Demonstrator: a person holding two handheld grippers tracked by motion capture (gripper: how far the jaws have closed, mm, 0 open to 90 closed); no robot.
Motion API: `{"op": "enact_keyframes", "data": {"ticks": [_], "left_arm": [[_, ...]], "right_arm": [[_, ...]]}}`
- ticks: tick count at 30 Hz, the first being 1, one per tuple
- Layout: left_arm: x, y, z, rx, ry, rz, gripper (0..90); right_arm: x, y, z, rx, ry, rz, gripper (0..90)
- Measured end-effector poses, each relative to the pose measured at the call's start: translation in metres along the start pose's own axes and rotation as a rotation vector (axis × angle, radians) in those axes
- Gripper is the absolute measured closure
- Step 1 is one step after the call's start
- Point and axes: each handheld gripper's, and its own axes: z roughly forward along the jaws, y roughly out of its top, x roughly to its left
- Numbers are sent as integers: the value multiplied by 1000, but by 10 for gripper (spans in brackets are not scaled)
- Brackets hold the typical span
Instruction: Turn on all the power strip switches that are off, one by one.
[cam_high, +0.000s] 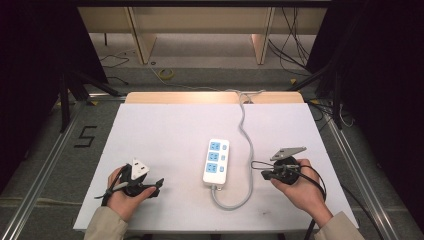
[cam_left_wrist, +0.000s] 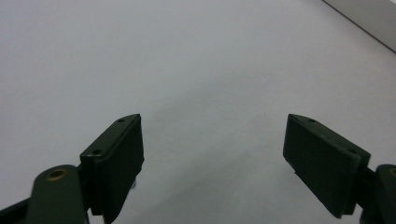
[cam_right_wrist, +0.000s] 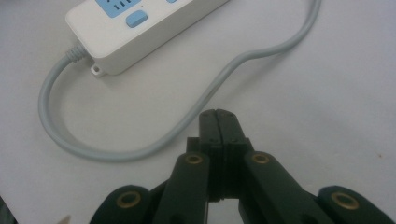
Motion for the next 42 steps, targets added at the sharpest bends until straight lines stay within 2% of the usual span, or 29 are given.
{"op": "enact_keyframes", "data": {"ticks": [42], "left_arm": [[0,0,0,-3,4,-1,207]], "right_arm": [[8,34,3,86,12,-46,900]]}}
